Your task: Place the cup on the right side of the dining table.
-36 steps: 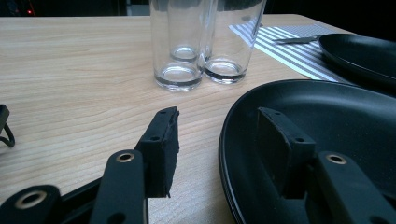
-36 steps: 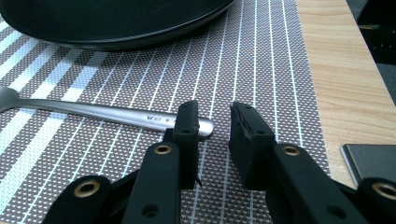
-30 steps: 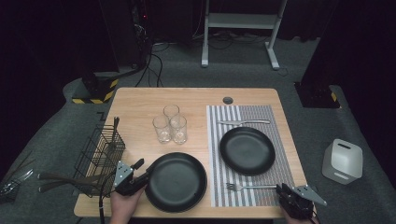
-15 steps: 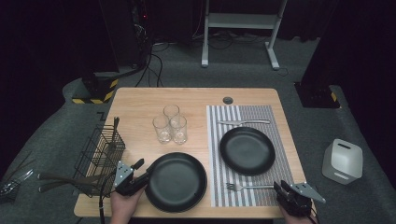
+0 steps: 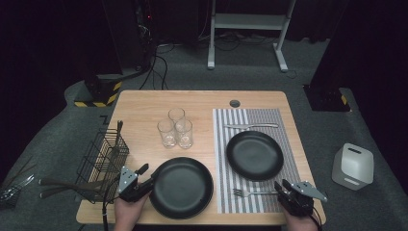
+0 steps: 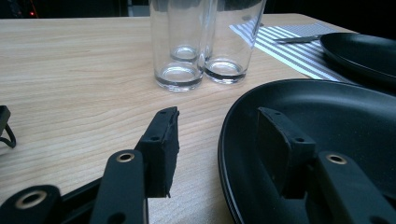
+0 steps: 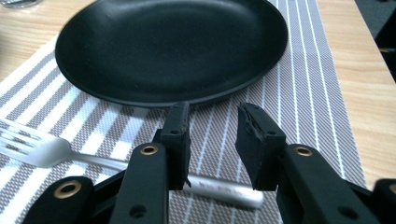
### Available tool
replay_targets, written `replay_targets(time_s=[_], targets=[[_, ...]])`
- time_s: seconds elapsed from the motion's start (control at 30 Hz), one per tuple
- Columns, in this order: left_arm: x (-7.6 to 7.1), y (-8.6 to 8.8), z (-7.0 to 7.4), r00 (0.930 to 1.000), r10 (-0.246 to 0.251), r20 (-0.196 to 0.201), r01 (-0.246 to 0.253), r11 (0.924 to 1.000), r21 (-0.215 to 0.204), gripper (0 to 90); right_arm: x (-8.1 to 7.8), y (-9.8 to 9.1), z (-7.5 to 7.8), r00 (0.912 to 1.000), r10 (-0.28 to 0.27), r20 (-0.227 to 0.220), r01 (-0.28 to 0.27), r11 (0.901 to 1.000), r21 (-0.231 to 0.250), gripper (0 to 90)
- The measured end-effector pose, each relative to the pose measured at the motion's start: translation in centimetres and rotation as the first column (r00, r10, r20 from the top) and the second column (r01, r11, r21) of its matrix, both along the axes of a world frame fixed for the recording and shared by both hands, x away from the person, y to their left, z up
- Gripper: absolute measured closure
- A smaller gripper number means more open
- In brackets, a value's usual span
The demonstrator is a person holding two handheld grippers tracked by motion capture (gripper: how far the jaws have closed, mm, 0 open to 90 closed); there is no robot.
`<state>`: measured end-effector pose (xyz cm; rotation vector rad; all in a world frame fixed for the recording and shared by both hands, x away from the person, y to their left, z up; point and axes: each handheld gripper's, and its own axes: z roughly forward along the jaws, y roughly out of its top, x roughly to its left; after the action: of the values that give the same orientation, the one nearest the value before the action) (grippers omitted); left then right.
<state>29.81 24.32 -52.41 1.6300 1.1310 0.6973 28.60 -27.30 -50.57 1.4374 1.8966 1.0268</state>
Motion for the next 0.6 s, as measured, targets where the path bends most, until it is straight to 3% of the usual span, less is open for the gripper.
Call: replay_targets(time_s=[0.6], targets=[[0.0, 0.0, 0.0, 1.0000, -0.003, -0.004, 0.003, 1.0000, -0.007, 49.4, 1.9, 3.1, 1.5, 0.9981, 0.051, 0.034, -0.051, 0.9987, -0.004, 64.2]])
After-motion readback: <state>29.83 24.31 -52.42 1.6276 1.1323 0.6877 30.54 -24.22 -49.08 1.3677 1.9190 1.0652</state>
